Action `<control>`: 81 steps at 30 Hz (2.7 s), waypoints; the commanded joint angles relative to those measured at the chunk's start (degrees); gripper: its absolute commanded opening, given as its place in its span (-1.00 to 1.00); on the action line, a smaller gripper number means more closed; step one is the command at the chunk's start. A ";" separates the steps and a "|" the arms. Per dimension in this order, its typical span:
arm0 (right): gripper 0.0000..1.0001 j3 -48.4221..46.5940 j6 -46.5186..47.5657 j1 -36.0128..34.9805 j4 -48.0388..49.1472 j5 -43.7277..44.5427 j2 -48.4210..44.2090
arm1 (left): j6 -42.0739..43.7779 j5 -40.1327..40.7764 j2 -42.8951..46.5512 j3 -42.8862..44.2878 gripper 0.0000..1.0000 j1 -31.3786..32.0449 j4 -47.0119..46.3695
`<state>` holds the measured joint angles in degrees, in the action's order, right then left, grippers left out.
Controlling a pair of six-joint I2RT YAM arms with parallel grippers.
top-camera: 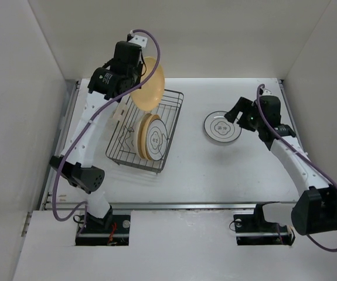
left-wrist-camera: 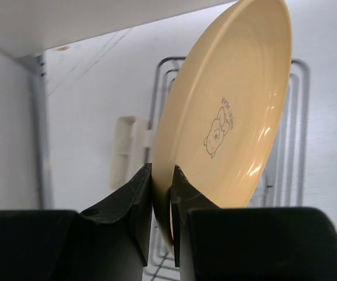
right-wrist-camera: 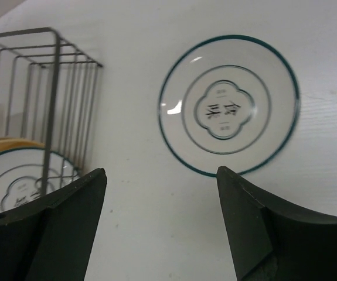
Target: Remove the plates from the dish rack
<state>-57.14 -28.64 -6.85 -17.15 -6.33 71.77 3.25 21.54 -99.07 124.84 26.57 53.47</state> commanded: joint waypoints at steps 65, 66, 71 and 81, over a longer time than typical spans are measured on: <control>-1.00 18.38 -13.19 -10.28 -6.94 0.79 -6.92 | 2.38 -7.83 -6.23 -4.60 0.38 -1.34 20.26; -1.00 18.39 -13.19 -10.29 -6.94 0.79 -5.95 | 2.38 -8.35 -6.23 -5.12 0.38 -1.34 20.27; -0.81 19.70 -13.19 -10.29 -2.72 0.26 -0.06 | 2.38 -10.54 -7.89 -7.06 0.41 -2.05 21.40; 0.05 19.71 -13.19 -11.34 -1.93 1.41 4.87 | 2.91 -12.49 -10.62 -9.17 0.13 -2.05 21.94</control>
<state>-36.93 -41.76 -17.17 -21.71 -5.39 76.95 5.54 8.62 -109.34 116.49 24.43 73.67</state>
